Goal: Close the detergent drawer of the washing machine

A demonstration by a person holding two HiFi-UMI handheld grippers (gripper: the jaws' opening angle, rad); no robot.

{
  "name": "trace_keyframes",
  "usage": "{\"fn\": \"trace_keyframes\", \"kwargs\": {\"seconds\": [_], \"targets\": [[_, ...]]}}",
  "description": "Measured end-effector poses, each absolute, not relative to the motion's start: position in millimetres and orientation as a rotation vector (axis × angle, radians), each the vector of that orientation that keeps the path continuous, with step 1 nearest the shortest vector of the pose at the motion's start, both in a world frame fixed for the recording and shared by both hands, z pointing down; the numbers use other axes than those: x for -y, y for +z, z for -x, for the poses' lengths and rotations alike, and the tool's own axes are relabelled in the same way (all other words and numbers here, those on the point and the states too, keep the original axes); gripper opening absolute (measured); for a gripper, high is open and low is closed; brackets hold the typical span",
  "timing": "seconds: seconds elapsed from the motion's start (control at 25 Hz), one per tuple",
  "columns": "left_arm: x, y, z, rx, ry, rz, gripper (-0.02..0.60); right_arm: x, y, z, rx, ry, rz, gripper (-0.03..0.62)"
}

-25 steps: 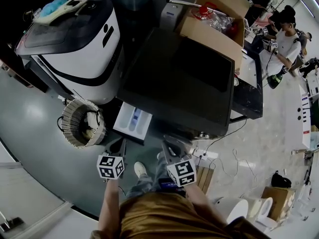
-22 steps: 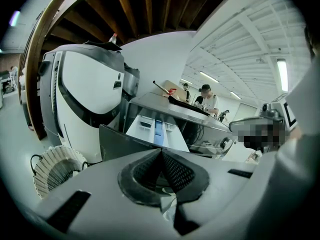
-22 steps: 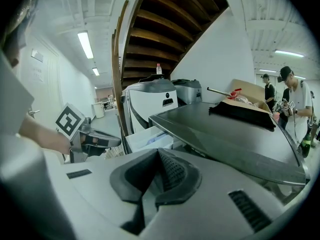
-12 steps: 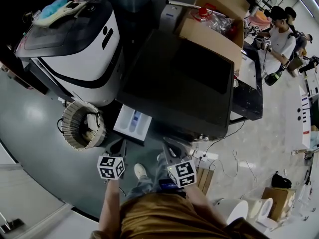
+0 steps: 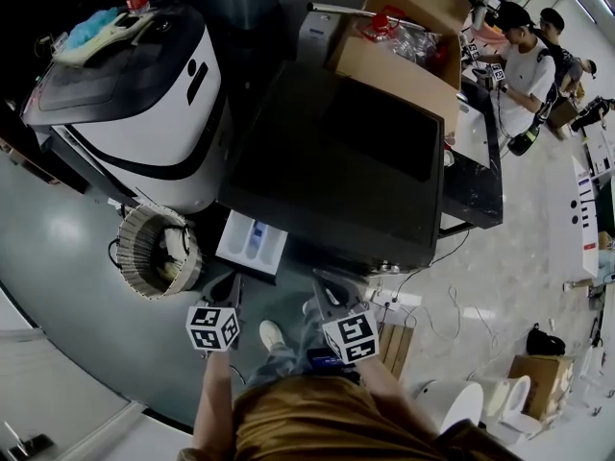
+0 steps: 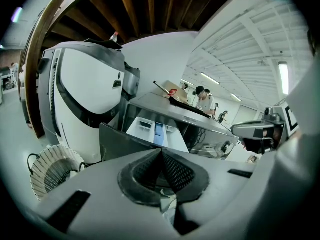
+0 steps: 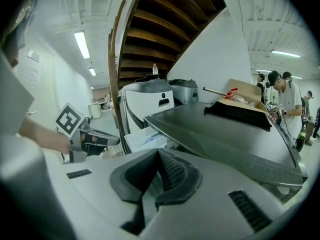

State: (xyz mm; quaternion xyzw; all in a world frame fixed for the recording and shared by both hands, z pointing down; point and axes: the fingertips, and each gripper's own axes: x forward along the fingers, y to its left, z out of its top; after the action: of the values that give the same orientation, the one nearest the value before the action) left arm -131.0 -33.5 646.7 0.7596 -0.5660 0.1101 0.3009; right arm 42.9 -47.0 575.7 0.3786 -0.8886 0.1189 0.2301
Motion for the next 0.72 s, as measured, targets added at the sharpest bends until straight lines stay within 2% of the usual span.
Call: {"fn": "trace_keyframes", "kwargs": {"seconds": [0.72], "targets": [[63,645,127,1.507,0.300,-2.005,0.025,61,572,-58,2.426,0.328,-1.094,0.012]]}}
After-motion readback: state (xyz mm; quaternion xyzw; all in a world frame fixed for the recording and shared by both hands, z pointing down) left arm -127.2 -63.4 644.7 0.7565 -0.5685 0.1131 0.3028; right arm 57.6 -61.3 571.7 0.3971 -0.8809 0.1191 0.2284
